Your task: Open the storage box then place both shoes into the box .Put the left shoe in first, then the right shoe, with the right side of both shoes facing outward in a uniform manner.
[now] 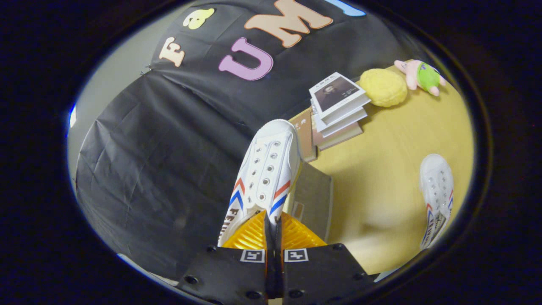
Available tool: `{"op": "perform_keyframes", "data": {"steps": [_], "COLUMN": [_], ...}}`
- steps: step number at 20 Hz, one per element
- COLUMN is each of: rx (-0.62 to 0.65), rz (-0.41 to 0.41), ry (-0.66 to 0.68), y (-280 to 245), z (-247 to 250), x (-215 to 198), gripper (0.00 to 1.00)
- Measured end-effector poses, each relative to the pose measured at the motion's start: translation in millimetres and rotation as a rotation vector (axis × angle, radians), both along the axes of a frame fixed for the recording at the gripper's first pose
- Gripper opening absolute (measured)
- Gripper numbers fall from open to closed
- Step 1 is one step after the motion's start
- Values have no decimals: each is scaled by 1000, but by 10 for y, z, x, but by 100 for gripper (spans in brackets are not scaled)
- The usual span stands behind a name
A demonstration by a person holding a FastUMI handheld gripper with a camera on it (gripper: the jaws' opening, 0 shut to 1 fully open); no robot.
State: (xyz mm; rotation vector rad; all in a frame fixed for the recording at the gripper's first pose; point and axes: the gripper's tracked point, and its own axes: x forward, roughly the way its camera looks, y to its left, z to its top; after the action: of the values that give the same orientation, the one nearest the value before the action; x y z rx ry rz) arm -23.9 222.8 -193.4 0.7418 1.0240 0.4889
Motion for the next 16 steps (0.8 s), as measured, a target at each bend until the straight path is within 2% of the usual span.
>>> {"op": "perform_keyframes", "data": {"steps": [8,16], "rx": [-37,-126], "rz": [81,75], "ry": [65,138], "y": [713,1055], "z": [-257,-623], "x": [-141,-200], "gripper": [3,3]}}
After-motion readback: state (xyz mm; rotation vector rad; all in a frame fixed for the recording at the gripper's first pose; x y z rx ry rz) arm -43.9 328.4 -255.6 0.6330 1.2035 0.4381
